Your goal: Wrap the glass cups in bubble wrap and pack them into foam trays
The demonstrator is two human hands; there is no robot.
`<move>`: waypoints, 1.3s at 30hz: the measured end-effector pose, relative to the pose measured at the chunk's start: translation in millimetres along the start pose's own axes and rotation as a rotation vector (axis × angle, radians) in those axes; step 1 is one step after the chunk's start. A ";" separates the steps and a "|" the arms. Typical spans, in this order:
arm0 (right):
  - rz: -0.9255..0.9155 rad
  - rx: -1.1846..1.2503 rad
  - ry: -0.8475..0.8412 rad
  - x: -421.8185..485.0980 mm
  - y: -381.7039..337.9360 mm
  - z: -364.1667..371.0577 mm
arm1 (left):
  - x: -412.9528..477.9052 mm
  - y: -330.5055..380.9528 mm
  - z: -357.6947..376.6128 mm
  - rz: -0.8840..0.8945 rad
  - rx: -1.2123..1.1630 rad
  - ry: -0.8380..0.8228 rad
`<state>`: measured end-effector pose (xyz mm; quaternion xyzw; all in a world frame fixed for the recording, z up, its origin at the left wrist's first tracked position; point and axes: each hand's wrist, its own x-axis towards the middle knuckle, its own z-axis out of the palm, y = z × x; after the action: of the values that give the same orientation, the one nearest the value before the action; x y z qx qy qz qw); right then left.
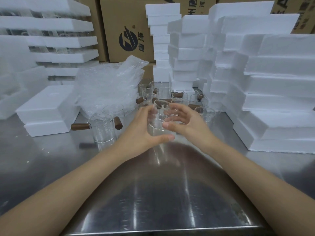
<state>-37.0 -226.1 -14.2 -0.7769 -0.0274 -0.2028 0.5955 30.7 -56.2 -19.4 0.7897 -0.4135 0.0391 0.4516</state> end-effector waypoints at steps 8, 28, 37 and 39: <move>-0.049 -0.177 -0.072 -2.8 2.6 0.6 | 6.6 2.5 -9.1 -0.017 0.071 -0.012; -0.097 -0.087 -0.054 -1.6 7.8 7.5 | 44.4 -27.6 -96.2 -0.069 0.591 0.532; -0.075 0.392 0.148 4.8 -10.0 -10.5 | 17.8 7.9 -41.3 0.071 0.314 0.402; -0.050 0.556 0.193 6.2 -15.7 -14.5 | 15.9 6.0 -32.9 0.013 0.262 0.351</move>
<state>-39.9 -236.4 5.3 -0.5600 -0.0444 -0.2753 0.7801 47.2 -43.0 11.0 0.8198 -0.3251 0.2325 0.4100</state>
